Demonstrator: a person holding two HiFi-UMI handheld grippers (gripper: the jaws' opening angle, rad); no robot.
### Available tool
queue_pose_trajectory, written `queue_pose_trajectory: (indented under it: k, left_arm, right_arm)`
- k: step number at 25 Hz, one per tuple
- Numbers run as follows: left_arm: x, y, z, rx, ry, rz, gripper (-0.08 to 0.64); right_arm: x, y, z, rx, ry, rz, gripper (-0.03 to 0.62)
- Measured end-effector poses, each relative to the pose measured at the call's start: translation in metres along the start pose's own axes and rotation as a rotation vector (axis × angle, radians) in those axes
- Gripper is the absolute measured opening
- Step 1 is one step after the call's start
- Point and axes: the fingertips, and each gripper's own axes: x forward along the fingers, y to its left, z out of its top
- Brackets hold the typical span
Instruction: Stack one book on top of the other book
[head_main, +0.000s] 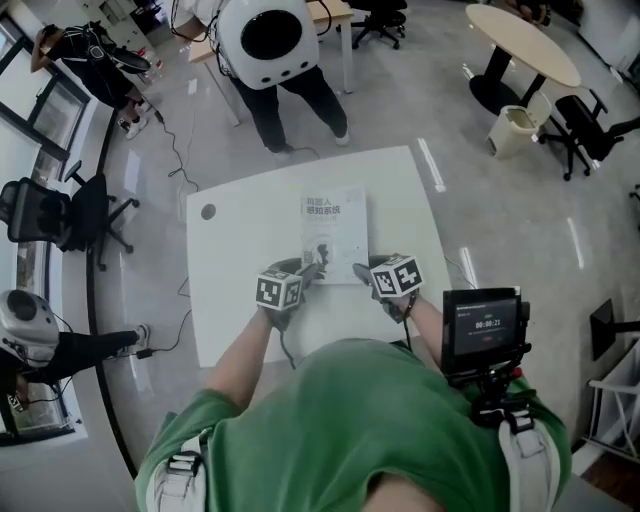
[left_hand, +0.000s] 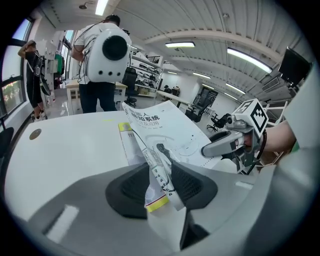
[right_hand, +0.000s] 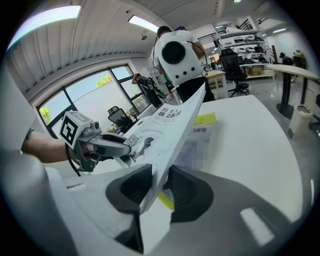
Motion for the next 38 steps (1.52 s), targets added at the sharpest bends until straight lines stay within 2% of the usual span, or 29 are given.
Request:
queue_pose_trajectory:
  k: [11, 24, 30, 38]
  left_arm:
    - [0.013, -0.005, -0.019, -0.017, 0.074, 0.012, 0.149]
    - [0.014, -0.008, -0.034, -0.032, 0.08, 0.035, 0.15]
    - [0.016, -0.006, -0.037, -0.007, 0.09, 0.051, 0.161]
    - [0.017, 0.0, -0.033, 0.042, 0.082, 0.089, 0.186]
  right_arm:
    - [0.005, -0.007, -0.025, 0.075, 0.07, -0.011, 0.112]
    - [0.005, -0.007, -0.034, 0.079, 0.113, -0.004, 0.12]
    - [0.004, -0.017, -0.038, 0.076, 0.136, -0.069, 0.166]
    - [-0.003, -0.031, -0.031, 0.038, 0.107, -0.134, 0.173]
